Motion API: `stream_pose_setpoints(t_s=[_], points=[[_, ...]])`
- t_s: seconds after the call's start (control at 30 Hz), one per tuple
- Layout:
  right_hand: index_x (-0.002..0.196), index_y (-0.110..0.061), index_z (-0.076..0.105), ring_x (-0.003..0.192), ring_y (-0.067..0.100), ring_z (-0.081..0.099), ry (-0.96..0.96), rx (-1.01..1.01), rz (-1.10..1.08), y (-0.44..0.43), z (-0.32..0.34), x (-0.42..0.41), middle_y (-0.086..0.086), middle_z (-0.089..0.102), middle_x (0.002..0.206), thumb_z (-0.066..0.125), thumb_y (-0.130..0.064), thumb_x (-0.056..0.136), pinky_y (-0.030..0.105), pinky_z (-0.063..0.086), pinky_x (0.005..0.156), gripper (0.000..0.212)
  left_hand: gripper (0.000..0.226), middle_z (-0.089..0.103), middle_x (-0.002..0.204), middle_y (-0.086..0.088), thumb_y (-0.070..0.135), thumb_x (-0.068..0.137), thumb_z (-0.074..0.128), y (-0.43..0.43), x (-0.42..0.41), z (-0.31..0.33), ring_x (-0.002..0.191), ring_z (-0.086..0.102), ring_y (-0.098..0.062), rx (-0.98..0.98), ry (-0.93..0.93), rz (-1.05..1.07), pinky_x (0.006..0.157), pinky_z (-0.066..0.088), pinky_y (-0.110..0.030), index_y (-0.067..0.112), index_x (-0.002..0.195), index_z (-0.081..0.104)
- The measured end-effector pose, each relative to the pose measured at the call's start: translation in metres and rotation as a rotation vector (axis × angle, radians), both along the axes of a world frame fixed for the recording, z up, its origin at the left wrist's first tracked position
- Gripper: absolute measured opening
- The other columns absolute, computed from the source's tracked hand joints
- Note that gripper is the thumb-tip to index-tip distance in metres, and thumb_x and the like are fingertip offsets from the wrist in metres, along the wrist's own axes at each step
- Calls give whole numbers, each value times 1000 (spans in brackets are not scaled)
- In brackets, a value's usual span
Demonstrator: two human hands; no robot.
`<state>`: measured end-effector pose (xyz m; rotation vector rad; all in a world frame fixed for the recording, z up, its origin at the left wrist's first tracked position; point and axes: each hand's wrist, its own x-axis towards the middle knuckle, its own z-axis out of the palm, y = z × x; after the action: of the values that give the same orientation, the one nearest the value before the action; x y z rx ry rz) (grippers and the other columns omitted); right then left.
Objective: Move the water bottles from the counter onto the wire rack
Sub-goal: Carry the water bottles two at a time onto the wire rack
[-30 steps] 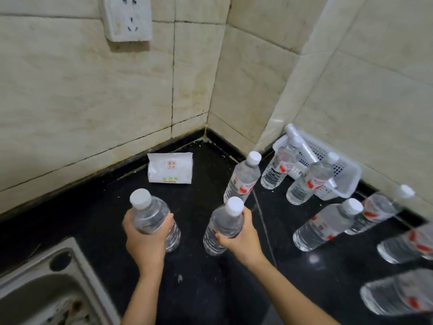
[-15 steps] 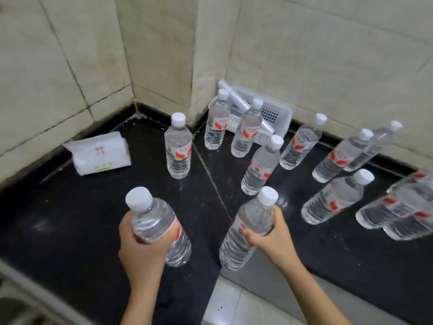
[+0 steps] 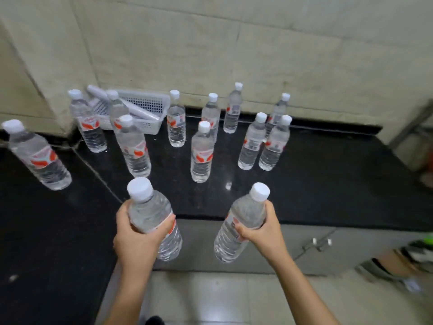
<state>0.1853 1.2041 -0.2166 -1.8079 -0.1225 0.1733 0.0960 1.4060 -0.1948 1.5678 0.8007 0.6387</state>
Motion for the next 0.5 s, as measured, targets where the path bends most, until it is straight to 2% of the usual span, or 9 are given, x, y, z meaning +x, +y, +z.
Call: stream_pose_setpoints(t_s=[0.03, 0.1, 0.2, 0.27, 0.33, 0.4, 0.5], points=[[113, -21, 45, 97, 10, 59, -3, 13, -26, -26, -1, -7, -7, 59, 103, 81, -21, 55, 15, 50, 71, 69, 74, 60, 103, 4, 24, 47, 84, -21, 0, 0, 95, 58, -20, 9, -10, -17, 83, 44, -34, 31, 113, 51], [114, -18, 45, 93, 9, 59, 3, 37, -92, -79, -7, -22, -6, 59, 101, 79, -5, 61, 10, 48, 66, 64, 72, 59, 100, 5, 29, 45, 81, -64, -1, -3, 93, 58, -20, 20, -21, -63, 81, 42, -33, 32, 110, 50], [112, -21, 46, 92, 1, 61, -12, 39, -213, -151, -9, -43, -6, 60, 103, 78, -21, 50, 13, 49, 72, 69, 70, 58, 91, 16, 38, 40, 76, -126, -1, -3, 90, 58, -16, 21, -34, -162, 81, 43, -33, 39, 103, 48], [108, -27, 45, 88, -4, 60, -24, 50, -294, -189, -9, -56, -7, 59, 104, 74, -21, 50, 14, 50, 75, 65, 69, 56, 90, 24, 40, 39, 75, -159, 0, -4, 85, 58, -8, 9, -50, -255, 79, 42, -30, 41, 102, 47], [105, -33, 44, 92, 1, 58, -35, 47, -368, -224, -6, -68, -8, 57, 106, 75, -24, 51, 28, 52, 82, 64, 67, 55, 91, 25, 32, 45, 79, -192, 3, 2, 84, 55, 3, 1, -65, -347, 78, 42, -26, 38, 104, 48], [104, -37, 43, 96, 6, 57, -51, 46, -435, -256, 0, -77, -14, 55, 106, 79, -29, 51, 36, 53, 81, 64, 65, 56, 92, 21, 16, 55, 84, -222, 12, 7, 84, 56, 0, 15, -74, -425, 81, 43, -27, 32, 108, 50], [112, -31, 41, 103, 14, 55, -72, 53, -527, -300, 6, -88, -10, 55, 108, 80, -11, 62, 26, 49, 81, 66, 62, 57, 96, 12, 14, 58, 84, -264, 29, 14, 86, 56, -9, 76, -100, -522, 79, 41, -26, 33, 106, 48]])
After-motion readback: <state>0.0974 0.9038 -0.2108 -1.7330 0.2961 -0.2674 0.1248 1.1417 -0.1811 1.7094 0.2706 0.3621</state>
